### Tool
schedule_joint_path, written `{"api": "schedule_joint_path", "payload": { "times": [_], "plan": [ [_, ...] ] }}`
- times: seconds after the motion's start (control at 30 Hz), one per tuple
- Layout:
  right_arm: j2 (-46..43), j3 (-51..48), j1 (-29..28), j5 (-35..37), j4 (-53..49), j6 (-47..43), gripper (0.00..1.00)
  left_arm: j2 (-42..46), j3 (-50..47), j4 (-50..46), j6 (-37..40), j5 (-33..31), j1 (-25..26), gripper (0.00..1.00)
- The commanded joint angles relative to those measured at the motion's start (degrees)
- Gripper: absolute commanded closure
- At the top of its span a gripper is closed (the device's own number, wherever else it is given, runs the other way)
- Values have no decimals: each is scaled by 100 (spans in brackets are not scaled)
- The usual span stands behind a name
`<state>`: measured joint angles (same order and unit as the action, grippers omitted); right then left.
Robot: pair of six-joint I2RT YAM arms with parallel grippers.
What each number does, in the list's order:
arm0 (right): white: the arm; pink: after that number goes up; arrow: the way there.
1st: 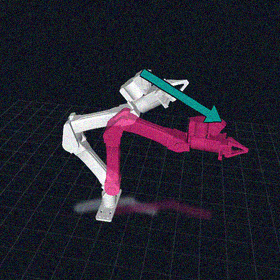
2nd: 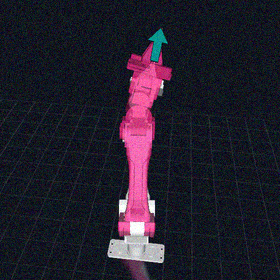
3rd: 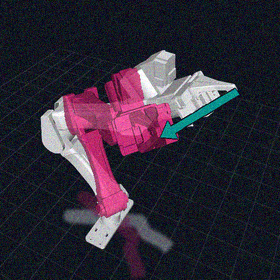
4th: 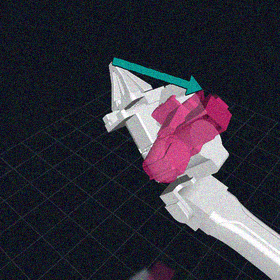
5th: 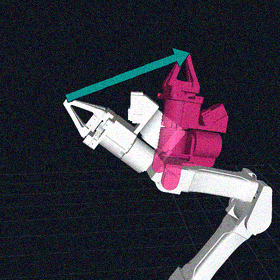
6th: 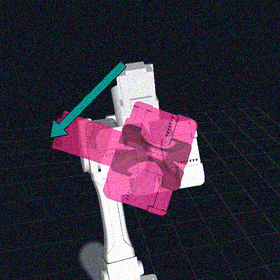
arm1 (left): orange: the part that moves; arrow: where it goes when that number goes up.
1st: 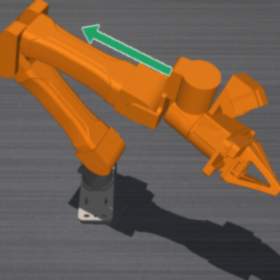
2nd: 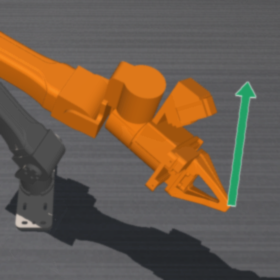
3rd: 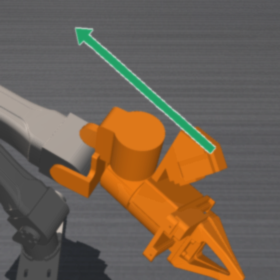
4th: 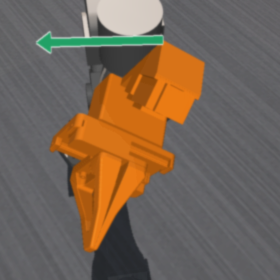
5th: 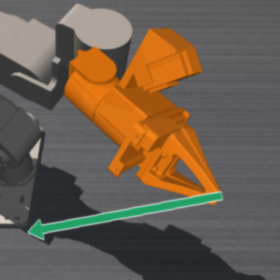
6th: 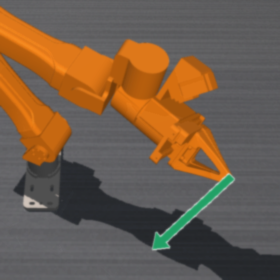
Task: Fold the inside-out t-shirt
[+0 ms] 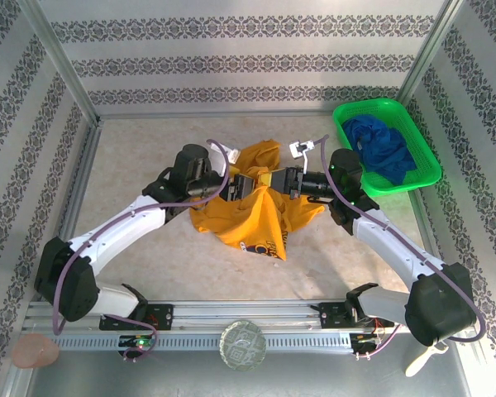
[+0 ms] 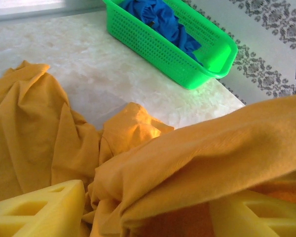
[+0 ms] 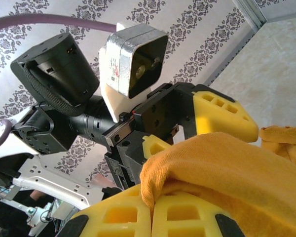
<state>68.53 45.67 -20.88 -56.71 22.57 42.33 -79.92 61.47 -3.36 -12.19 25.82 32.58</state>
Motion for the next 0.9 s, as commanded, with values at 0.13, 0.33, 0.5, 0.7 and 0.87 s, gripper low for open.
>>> {"api": "schedule_joint_path", "payload": {
  "times": [0.13,0.33,0.5,0.7,0.87],
  "plan": [
    [-180,-8,14,-209,41,2,100,-1031,1111,-492,744,1125,48,38],
    [-515,-443,556,-109,-292,-155,100,-1393,1809,-1236,926,2047,-117,100],
    [-15,-578,642,577,-924,-849,100,-710,1410,-634,-5,3197,-414,100],
    [1071,-248,361,1777,-795,-816,100,-306,291,2626,-2908,4358,-653,100],
    [1437,238,130,2033,-848,-603,56,-835,-267,6563,-5857,4263,-828,100]
  ]
}}
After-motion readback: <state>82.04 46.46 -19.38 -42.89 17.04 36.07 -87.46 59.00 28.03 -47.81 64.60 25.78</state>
